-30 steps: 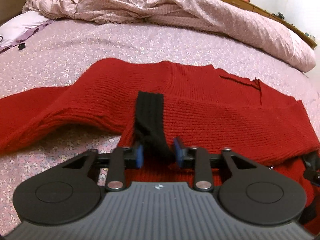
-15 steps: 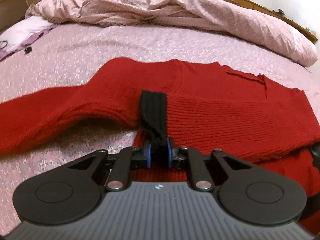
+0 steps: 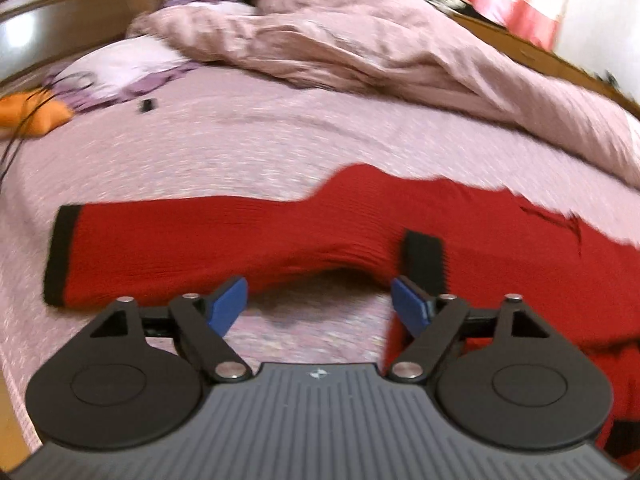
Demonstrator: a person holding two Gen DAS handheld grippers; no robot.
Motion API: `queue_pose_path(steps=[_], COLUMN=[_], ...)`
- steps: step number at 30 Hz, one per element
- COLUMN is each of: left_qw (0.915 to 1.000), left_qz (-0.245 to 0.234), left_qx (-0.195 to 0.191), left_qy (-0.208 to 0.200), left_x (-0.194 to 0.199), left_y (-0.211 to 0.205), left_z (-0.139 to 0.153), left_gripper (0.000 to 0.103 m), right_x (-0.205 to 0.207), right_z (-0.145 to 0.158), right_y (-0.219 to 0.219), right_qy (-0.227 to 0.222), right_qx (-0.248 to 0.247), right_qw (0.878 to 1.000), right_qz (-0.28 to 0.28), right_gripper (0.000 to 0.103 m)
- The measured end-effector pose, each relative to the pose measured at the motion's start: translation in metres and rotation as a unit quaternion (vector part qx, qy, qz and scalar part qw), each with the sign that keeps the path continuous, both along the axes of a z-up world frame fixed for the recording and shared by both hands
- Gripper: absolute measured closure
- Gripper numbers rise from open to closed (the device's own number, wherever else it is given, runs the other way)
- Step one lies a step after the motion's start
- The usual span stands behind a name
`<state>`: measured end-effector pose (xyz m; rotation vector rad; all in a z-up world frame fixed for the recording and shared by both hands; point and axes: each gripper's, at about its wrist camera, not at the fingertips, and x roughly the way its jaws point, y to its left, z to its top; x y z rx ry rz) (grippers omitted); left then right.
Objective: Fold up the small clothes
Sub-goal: 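Grasp the other sleeve's black cuff with the left tool, then fold the held sleeve across the cardigan body and release it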
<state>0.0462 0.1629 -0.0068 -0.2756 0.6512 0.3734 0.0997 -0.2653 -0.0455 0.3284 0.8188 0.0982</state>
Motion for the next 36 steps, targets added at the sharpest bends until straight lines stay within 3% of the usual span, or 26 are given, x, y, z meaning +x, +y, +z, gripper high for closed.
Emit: queue_pose_path(steps=[5, 11, 16, 20, 24, 29, 32, 36], left_qw=[0.9942, 0.9726, 0.9643, 0.9520, 0.9565, 0.9613, 0.9670, 0.9752], left_qz=[0.083, 0.146, 0.179, 0.207, 0.205, 0.209, 0.184, 0.146], left_qx=[-0.069, -0.180, -0.191, -0.221, -0.202, -0.171, -0.161, -0.127], left_qy=[-0.003, -0.016, -0.038, -0.042, -0.046, -0.054, -0.071, -0.108], left_x=[-0.010, -0.019, -0.013, -0.010, -0.005, -0.004, -0.002, 0.002], left_y=[0.044, 0.080, 0.092, 0.107, 0.109, 0.114, 0.119, 0.113], left_z=[-0.008, -0.028, -0.034, -0.042, -0.041, -0.035, -0.023, 0.005], left_gripper=[0.015, 0.015, 0.015, 0.015, 0.018, 0.065, 0.078, 0.085], right_x=[0.000, 0.001, 0.003, 0.003, 0.003, 0.003, 0.002, 0.000], right_z=[-0.005, -0.004, -0.006, -0.006, -0.007, -0.007, -0.006, -0.005], right_y=[0.004, 0.007, 0.008, 0.008, 0.007, 0.007, 0.006, 0.006], right_qy=[0.004, 0.007, 0.008, 0.008, 0.009, 0.009, 0.009, 0.009], right_qx=[-0.012, -0.018, -0.025, -0.024, -0.025, -0.025, -0.021, -0.016], right_qw=[1.000, 1.000, 1.000, 1.000, 1.000, 1.000, 1.000, 1.000], right_qz=[0.002, 0.000, 0.001, 0.001, 0.002, 0.002, -0.001, -0.003], right_gripper=[0.044, 0.044, 0.043, 0.044, 0.044, 0.044, 0.044, 0.044])
